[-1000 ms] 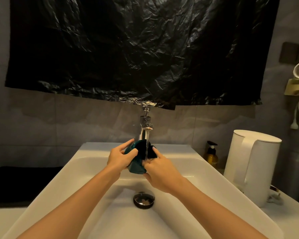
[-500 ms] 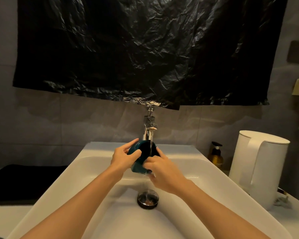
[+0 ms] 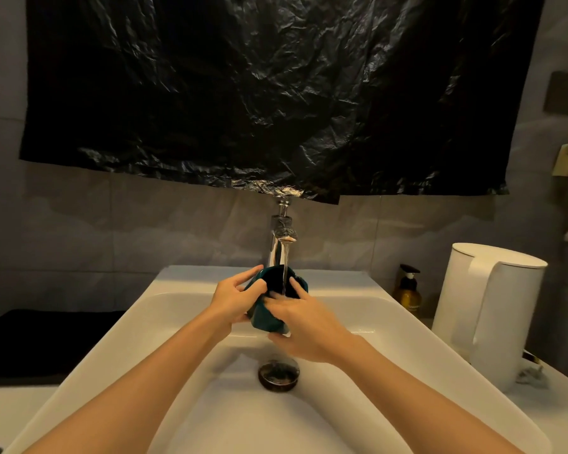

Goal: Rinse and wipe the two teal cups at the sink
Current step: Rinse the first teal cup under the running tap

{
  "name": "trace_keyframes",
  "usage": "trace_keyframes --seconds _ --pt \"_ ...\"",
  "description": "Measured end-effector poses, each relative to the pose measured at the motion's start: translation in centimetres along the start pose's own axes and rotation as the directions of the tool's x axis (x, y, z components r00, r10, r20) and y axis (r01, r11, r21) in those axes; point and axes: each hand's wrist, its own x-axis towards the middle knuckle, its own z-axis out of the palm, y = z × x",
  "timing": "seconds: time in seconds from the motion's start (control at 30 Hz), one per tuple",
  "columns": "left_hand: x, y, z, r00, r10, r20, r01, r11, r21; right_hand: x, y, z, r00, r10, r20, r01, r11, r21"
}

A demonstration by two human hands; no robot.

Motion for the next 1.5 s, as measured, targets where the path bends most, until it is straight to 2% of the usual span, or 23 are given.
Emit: trace_keyframes --seconds 0.13,0.27,0.4,0.43,0.5,0.57,0.63,0.73,0.83,0.87,0.97,1.0,1.1,1.27,1.37,1.4,1.5 --pt "-0.1 0.2 0.1 1.000 -0.019 0.019 0.019 1.000 0.012 -0.2 0.6 -0.5 0.997 0.070 0.018 -0.065 0.973 -0.221" --pt "0.0 0.3 -0.3 1.000 -0.022 -0.017 0.022 1.000 -0.009 -0.2 -0.4 -0.1 0.999 0.014 0.029 -0.011 0.996 -0.085" --pt "-0.3 0.3 -0.2 0.999 -0.034 0.011 0.034 0.999 0.011 0.0 0.0 -0.5 0.996 0.084 -0.004 -0.083 0.975 -0.207" --pt "-0.3 0.3 -0.1 0.999 -0.039 0.001 0.039 0.999 0.019 0.0 -0.3 -0.6 0.997 0.080 -0.010 -0.080 0.976 -0.203" --pt "-0.3 0.2 -0.2 0.998 -0.056 -0.007 0.056 0.998 0.033 -0.1 -0.9 -0.6 0.997 0.072 0.005 -0.071 0.995 -0.073" --pt "-0.6 0.2 -0.1 0.996 -0.084 0.041 0.083 0.996 0.024 0.0 -0.5 -0.3 0.997 0.052 0.050 -0.053 0.998 0.017" --pt "-0.9 0.3 0.0 0.991 -0.106 0.083 0.103 0.994 0.034 0.1 0.2 -0.6 0.993 0.087 0.075 -0.084 0.996 -0.034" --pt "-1.0 0.3 0.1 0.990 -0.133 0.043 0.130 0.989 0.068 -0.2 0.1 -0.9 0.987 0.122 0.107 -0.108 0.986 -0.124" --pt "-1.0 0.3 0.1 0.987 -0.155 0.046 0.150 0.984 0.097 -0.2 -0.4 -0.7 0.987 0.099 0.129 -0.108 0.992 0.070" --pt "-1.1 0.3 0.1 0.986 -0.156 0.054 0.150 0.983 0.103 -0.1 -0.2 -0.7 0.985 0.095 0.141 -0.106 0.992 0.071" --pt "-1.2 0.5 0.1 0.989 -0.146 0.035 0.141 0.984 0.110 -0.2 0.4 -0.9 0.983 0.121 0.138 -0.106 0.988 -0.109" --pt "-1.2 0.5 0.1 0.989 -0.143 0.026 0.139 0.984 0.108 -0.3 0.3 -0.9 0.984 0.119 0.131 -0.106 0.989 -0.106" --pt "-1.2 0.5 0.0 0.987 -0.154 0.035 0.150 0.984 0.095 -0.4 -0.6 -1.0 0.986 0.082 0.147 -0.097 0.990 0.100" --pt "-1.2 0.4 0.0 0.993 -0.117 0.000 0.117 0.991 0.060 0.1 0.1 -0.7 0.967 0.140 0.211 -0.108 0.981 -0.159" --pt "-1.0 0.2 -0.2 0.993 -0.118 -0.011 0.118 0.992 0.037 -0.1 -0.5 -0.1 0.976 0.117 0.183 -0.137 0.985 0.101" --pt "-1.0 0.3 -0.2 0.994 -0.114 -0.004 0.114 0.993 0.041 -0.1 -0.5 -0.2 0.975 0.101 0.198 -0.126 0.985 0.117" --pt "-1.0 0.3 0.2 0.996 -0.090 -0.011 0.091 0.992 0.082 0.0 0.1 -0.5 0.958 0.149 0.244 -0.122 0.985 -0.124"
